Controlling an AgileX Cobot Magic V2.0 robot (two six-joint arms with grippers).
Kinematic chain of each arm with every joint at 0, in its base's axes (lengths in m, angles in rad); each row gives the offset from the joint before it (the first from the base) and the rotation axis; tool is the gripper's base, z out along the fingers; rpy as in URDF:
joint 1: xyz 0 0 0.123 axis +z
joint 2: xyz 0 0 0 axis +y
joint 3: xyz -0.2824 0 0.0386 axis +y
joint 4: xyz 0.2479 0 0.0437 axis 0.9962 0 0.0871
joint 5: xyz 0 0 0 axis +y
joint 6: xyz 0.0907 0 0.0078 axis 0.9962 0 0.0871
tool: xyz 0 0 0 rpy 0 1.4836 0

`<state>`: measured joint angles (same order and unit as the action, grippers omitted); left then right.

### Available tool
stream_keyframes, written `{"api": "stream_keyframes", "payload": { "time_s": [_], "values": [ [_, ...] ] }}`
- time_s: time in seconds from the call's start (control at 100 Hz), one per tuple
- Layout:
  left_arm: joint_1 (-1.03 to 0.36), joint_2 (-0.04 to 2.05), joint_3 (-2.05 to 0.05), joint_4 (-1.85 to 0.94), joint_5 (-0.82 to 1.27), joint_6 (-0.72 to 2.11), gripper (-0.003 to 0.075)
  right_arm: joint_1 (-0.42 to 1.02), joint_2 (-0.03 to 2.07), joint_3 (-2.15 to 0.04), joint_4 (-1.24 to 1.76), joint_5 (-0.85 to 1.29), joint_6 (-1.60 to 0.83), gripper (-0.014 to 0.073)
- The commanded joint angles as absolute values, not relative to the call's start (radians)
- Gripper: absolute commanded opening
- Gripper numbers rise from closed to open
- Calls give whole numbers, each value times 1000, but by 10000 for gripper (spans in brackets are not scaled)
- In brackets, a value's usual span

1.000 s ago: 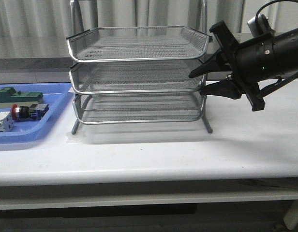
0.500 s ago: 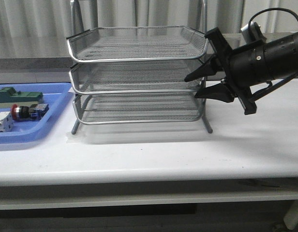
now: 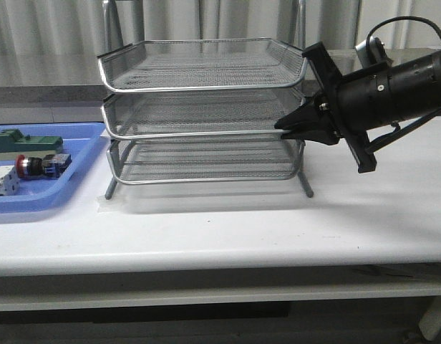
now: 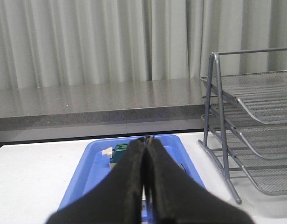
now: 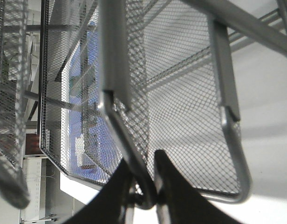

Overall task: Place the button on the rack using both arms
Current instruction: 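Reach the right gripper toward the middle tier of the wire rack, then grip the middle tier edge and pull it out toward the robot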

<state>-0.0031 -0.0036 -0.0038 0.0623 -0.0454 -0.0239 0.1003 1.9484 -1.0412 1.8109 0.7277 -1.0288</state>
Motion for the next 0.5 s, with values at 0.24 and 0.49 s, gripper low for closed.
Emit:
{"api": "stream_keyframes", "payload": {
  "time_s": [0.24,0.49],
  "values": [
    [-5,-35,53,54,-125,-31,-21,101,1901,-1066,1857,860,-1027,45],
    [-5,-35,53,54,-125,-31,-21,101,1893,-1016,1814,887,-1020,45]
  ]
}}
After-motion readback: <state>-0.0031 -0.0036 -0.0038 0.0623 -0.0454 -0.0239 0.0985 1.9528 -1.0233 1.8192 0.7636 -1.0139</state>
